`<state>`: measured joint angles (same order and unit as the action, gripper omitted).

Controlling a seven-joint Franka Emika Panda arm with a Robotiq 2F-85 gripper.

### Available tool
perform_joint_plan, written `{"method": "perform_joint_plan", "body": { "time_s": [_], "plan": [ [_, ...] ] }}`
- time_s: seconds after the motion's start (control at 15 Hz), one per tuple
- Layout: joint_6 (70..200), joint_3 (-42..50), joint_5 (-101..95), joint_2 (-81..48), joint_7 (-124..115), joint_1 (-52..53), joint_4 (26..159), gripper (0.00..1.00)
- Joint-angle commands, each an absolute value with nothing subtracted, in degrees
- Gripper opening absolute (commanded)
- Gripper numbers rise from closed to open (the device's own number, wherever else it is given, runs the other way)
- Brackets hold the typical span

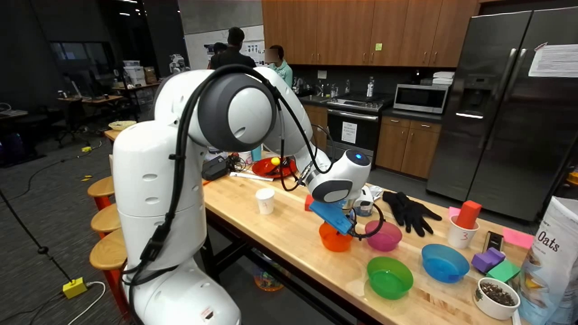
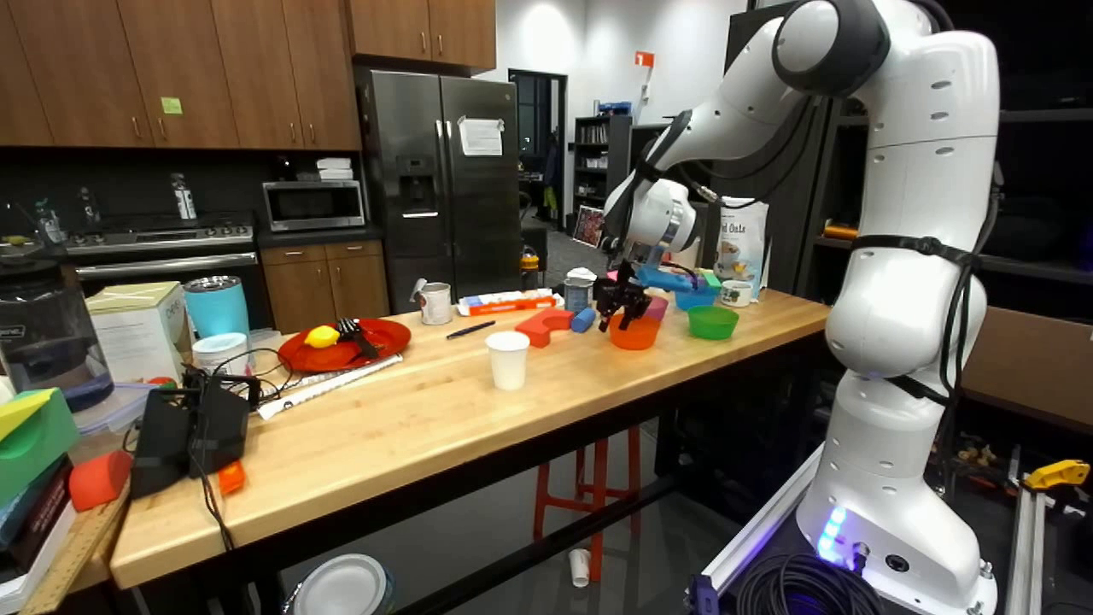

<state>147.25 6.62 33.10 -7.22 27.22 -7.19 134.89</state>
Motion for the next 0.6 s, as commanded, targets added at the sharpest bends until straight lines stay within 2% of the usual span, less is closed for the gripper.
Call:
{"method": "perform_joint_plan", "body": {
  "time_s": [0.0, 0.13, 0.27, 0.33, 0.53],
  "plan": [
    [146.4, 5.4, 33.2, -7.7, 26.8, -8.7, 133.9, 0.28],
    [146.5, 5.3, 33.1, -7.5, 26.6, -8.8, 134.0, 0.12],
    [146.8, 5.4, 32.5, -7.4, 26.0, -8.8, 134.0, 0.01],
    [146.9, 5.4, 32.3, -7.2, 25.8, -8.8, 133.8, 0.04],
    [147.3, 5.6, 31.7, -6.6, 25.2, -8.9, 133.6, 0.04]
  ]
}}
